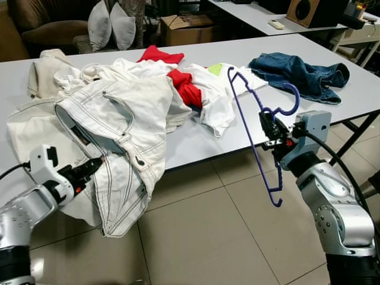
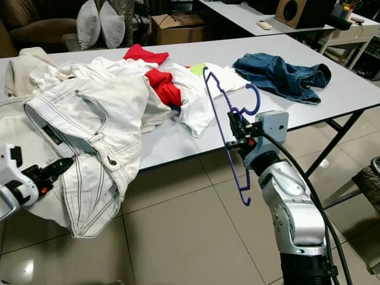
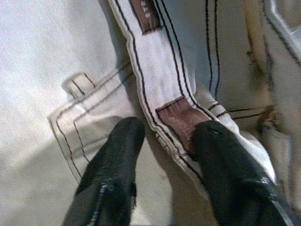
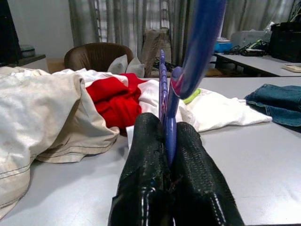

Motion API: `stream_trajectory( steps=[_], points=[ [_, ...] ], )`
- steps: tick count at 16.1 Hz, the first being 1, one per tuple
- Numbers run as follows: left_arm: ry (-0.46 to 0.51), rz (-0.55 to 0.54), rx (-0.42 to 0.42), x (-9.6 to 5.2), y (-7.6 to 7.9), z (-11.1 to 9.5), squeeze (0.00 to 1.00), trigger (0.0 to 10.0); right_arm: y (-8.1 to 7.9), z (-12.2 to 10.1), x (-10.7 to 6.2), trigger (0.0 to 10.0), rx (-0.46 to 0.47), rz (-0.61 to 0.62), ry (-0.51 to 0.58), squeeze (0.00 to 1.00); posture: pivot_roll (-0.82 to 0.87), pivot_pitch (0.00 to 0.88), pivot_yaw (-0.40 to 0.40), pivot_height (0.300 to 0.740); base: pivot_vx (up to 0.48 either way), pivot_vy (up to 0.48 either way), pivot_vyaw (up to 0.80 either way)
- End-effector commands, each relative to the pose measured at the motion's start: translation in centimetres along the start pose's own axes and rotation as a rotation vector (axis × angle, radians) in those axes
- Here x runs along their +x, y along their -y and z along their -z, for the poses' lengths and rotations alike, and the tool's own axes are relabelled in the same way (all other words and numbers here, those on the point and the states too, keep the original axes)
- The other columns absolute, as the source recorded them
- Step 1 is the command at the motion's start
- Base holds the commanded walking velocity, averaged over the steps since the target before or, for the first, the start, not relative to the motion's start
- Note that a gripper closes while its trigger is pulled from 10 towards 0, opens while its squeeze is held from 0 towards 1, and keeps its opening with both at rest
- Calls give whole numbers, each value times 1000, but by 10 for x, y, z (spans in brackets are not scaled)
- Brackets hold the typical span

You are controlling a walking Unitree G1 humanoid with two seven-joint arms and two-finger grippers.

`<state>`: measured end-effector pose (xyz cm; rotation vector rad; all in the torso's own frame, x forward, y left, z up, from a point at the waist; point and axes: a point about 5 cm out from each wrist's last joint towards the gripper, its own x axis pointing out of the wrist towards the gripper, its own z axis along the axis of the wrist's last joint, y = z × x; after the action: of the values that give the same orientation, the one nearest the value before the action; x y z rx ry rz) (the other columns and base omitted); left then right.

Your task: Hang hanger

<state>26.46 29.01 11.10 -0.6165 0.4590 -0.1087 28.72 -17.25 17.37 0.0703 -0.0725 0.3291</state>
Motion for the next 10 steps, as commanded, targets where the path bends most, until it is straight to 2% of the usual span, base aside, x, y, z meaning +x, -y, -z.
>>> stream_trajectory(
  steps=[1,2,4,6,7,8,9,10],
  points=[
    [0,38,-46,-4,3,1,1000,10000,0,-3,0,10000,-8,-4,14,0,-133,0,-28,740,0,0,0],
    [-41,82,-78,-7,7,7,1000,10000,-1,-3,0,10000,-6,-6,14,0,-131,0,-27,740,0,0,0],
    [-59,99,-91,-5,11,12,1000,10000,-2,-2,0,10000,-5,-7,13,0,-129,0,-28,740,0,0,0],
    [-64,147,-139,9,27,23,1000,10000,-4,-2,2,10000,-4,-15,13,0,-132,0,-31,740,0,0,0],
    [-14,168,-180,16,33,18,820,10000,-4,-3,2,10000,-4,-17,14,0,-137,0,-31,740,0,0,0],
    [16,177,-204,18,36,13,63,10000,-4,-3,2,10000,-5,-18,14,0,-138,0,-30,740,0,0,0],
    [85,181,-230,20,35,2,0,10000,-3,-4,2,10000,-7,-18,15,0,-142,0,-28,740,0,0,0],
    [129,178,-242,19,34,-6,0,10000,-3,-4,1,10000,-11,-17,15,0,-143,0,-28,740,0,0,0]
  ],
)
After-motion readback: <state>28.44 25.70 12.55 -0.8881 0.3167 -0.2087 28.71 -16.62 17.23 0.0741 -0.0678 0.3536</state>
